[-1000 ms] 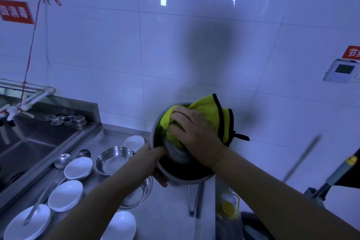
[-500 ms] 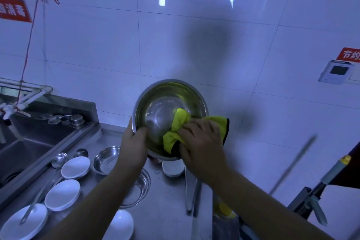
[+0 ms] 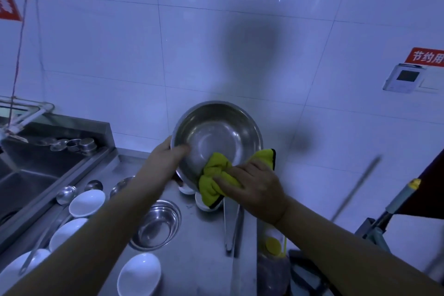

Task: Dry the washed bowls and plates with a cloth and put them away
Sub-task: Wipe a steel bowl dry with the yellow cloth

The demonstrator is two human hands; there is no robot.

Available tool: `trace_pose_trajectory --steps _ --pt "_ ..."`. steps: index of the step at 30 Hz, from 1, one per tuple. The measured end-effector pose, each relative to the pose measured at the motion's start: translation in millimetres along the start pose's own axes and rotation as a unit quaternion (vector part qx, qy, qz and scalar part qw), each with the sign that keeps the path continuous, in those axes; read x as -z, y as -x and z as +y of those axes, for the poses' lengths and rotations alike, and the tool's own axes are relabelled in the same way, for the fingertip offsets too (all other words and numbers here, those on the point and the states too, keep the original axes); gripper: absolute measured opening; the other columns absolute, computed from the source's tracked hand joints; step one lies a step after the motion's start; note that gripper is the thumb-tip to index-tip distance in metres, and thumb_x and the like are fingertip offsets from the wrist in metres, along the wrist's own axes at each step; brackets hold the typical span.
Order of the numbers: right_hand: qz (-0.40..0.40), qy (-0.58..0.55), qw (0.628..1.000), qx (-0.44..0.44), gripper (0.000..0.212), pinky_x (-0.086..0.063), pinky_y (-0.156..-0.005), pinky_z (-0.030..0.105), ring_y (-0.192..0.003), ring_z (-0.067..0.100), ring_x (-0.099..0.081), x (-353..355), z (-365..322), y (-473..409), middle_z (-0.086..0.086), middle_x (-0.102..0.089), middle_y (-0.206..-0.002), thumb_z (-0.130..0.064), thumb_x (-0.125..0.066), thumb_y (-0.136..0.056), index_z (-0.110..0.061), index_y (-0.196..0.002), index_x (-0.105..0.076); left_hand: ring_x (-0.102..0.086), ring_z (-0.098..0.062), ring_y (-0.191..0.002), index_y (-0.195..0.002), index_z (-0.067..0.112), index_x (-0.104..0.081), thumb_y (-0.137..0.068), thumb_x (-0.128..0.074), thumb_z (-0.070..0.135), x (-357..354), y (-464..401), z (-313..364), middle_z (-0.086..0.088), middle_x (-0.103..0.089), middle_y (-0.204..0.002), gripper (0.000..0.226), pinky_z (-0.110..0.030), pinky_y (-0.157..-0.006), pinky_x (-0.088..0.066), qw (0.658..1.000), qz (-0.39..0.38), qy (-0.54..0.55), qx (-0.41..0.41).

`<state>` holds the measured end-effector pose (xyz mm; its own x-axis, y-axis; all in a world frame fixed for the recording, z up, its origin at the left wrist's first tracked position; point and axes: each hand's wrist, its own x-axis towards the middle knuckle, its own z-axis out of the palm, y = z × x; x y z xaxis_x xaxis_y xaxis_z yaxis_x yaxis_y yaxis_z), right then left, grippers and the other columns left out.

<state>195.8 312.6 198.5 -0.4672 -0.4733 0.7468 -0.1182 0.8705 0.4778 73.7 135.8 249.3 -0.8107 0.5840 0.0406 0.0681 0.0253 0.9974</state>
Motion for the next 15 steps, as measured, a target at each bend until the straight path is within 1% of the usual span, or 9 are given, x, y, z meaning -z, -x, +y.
trace_pose_trajectory --steps 2,3,5,7,9,10,12,13,15 --pt "0.019 0.009 0.999 -0.031 0.024 -0.048 -0.06 0.033 -0.063 0.023 -0.063 -2.6 -8.7 -7.1 0.007 -0.071 -0.08 -0.011 -0.065 -0.089 -0.018 -0.111 -0.069 -0.068 -0.022 -0.071 -0.101 0.02 -0.063 -0.066 -0.067 0.022 -15.7 8.2 -16.6 -0.009 -0.071 -0.087 0.036 -0.033 -0.057 -0.053 0.998 0.027 0.053 -0.02" --pt "0.022 0.007 0.999 -0.037 0.024 -0.048 -0.059 0.033 -0.063 0.023 -0.063 -4.0 -13.7 -7.8 0.006 -0.07 -0.079 -0.01 -0.065 -0.089 -0.018 -0.111 -0.069 -0.068 -0.02 -0.073 -0.103 0.019 -0.063 -0.067 -0.067 0.02 -20.5 11.5 -24.3 -0.006 -0.072 -0.086 0.037 -0.033 -0.06 -0.054 0.997 0.036 0.064 -0.025" --pt "0.022 -0.006 0.999 -0.029 0.022 -0.048 -0.058 0.033 -0.064 0.022 -0.064 -5.3 -17.7 -4.1 0.006 -0.071 -0.08 -0.009 -0.064 -0.09 -0.018 -0.109 -0.072 -0.067 -0.017 -0.065 -0.094 0.018 -0.065 -0.074 -0.06 0.002 -19.0 12.0 -31.5 -0.002 -0.072 -0.073 0.026 -0.028 -0.053 -0.053 0.996 0.048 0.072 -0.022" --pt "0.02 -0.026 0.999 0.017 0.026 -0.049 -0.061 0.033 -0.068 0.022 -0.066 -3.1 -11.0 3.3 0.007 -0.072 -0.085 -0.01 -0.064 -0.09 -0.018 -0.114 -0.066 -0.066 -0.024 -0.058 -0.083 0.017 -0.066 -0.068 -0.057 -0.004 -4.6 4.7 -31.1 -0.009 -0.069 -0.066 0.028 -0.028 -0.046 -0.05 0.998 0.042 0.037 -0.003" --pt "0.0 -0.042 0.996 0.079 0.026 -0.051 -0.068 0.033 -0.073 0.023 -0.067 -1.0 4.2 10.8 0.01 -0.073 -0.091 -0.011 -0.062 -0.092 -0.018 -0.116 -0.057 -0.066 -0.034 -0.057 -0.08 0.019 -0.066 -0.058 -0.053 0.005 12.9 -2.6 -22.8 -0.015 -0.069 -0.067 0.03 -0.035 -0.047 -0.053 0.999 -0.001 -0.032 0.001" --pt "-0.013 -0.042 0.994 0.104 0.026 -0.052 -0.071 0.033 -0.074 0.023 -0.067 -0.7 12.2 13.1 0.01 -0.073 -0.092 -0.011 -0.061 -0.092 -0.019 -0.115 -0.055 -0.067 -0.033 -0.058 -0.081 0.021 -0.066 -0.057 -0.052 0.007 19.3 -5.3 -17.8 -0.015 -0.069 -0.068 0.031 -0.037 -0.047 -0.054 0.997 -0.035 -0.065 -0.003" --pt "-0.035 -0.038 0.991 0.12 0.026 -0.051 -0.072 0.034 -0.073 0.024 -0.066 -4.1 23.1 14.8 0.01 -0.072 -0.09 -0.008 -0.061 -0.089 -0.019 -0.112 -0.053 -0.068 -0.029 -0.06 -0.095 0.021 -0.065 -0.069 -0.054 0.005 23.2 -11.0 -16.0 -0.014 -0.07 -0.075 0.032 -0.038 -0.049 -0.056 0.992 -0.076 -0.101 -0.002" --pt "-0.044 -0.042 0.992 0.112 0.025 -0.051 -0.072 0.034 -0.07 0.024 -0.065 -6.7 25.8 15.3 0.009 -0.071 -0.087 -0.007 -0.061 -0.089 -0.019 -0.11 -0.053 -0.068 -0.027 -0.062 -0.109 0.021 -0.061 -0.078 -0.055 0.002 21.9 -14.1 -17.4 -0.013 -0.069 -0.084 0.037 -0.038 -0.051 -0.057 0.99 -0.075 -0.118 0.0" --pt "-0.054 -0.047 0.994 0.085 0.023 -0.05 -0.07 0.035 -0.065 0.024 -0.062 -12.2 27.2 17.9 0.009 -0.07 -0.083 -0.007 -0.059 -0.09 -0.018 -0.109 -0.052 -0.068 -0.025 -0.075 -0.137 0.021 -0.037 -0.085 -0.061 0.008 16.9 -15.7 -23.5 -0.006 -0.062 -0.109 0.058 -0.04 -0.064 -0.058 0.98 -0.033 -0.198 -0.013"
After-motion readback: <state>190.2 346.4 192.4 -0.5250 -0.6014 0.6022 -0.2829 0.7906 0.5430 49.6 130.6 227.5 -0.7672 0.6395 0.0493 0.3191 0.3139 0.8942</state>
